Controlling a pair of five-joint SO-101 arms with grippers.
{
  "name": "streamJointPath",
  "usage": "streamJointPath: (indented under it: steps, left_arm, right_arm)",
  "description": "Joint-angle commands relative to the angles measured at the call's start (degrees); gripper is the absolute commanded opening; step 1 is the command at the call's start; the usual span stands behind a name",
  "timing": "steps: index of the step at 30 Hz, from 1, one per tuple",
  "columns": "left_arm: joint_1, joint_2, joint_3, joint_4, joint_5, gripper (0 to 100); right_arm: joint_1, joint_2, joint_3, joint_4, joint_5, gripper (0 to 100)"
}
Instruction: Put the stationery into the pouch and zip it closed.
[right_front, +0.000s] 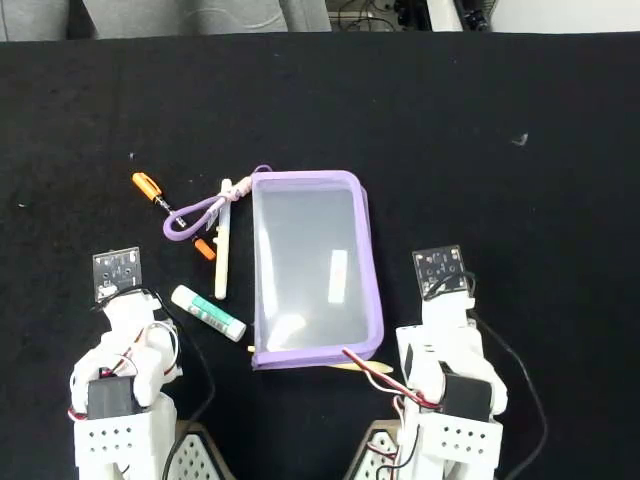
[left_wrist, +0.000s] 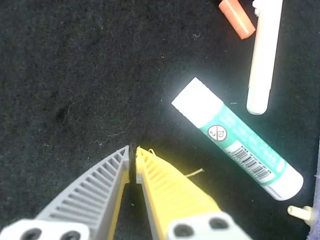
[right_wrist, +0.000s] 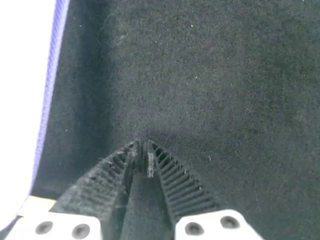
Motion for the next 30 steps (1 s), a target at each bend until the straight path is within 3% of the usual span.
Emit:
streamJointPath:
  steps: [1,23,30]
  left_arm:
    - [0.22,-0.26,1.36,0.26,0.0,3]
    - [0.22,-0.26,1.36,0.26,0.0,3]
    - [0.31,-0.26,1.36,0.26,0.0,3]
  right_arm:
    - [0.09,-4.97,-0.13,0.26,0.26,1.2]
    - [0.18,-4.97,-0.4,-0.18,0.35,1.5]
    - [-0.26,-4.97,-4.53,-7.38,0.7,1.5]
